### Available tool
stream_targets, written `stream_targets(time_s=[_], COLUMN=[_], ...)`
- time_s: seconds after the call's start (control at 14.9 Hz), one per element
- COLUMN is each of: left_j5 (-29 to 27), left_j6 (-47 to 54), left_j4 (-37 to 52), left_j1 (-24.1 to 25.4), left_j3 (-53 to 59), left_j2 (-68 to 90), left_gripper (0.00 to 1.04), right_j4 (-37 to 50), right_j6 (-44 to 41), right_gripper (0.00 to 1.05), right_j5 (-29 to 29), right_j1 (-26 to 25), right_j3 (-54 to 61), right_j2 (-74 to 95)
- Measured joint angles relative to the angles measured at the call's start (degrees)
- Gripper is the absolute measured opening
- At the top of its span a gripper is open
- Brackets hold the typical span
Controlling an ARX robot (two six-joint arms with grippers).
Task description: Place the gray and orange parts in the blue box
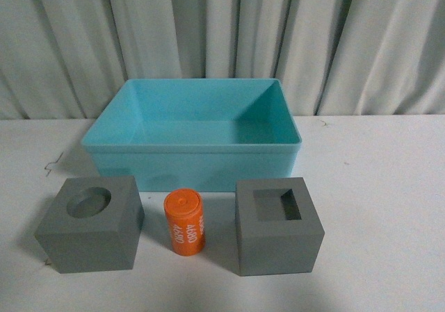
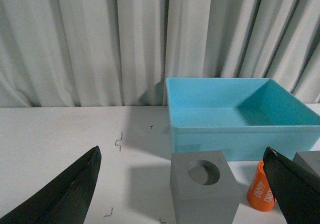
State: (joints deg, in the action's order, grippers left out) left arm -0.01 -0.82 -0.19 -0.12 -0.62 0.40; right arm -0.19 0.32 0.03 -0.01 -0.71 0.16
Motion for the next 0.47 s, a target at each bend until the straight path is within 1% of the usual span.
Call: stream_targets(time_s=[0.47], left_j5=[0.0], left_j6=[0.0], left_j4=[0.0], left_j1=[0.0], left_j3=[0.0], left_j2=[0.0], left_gripper=[0.98], right_j4=[0.0], right_j6=[0.0], right_gripper=[0.98], right_j5=[0.0], right_j1=[0.0], right_j3=[0.0], right_j2=[0.0])
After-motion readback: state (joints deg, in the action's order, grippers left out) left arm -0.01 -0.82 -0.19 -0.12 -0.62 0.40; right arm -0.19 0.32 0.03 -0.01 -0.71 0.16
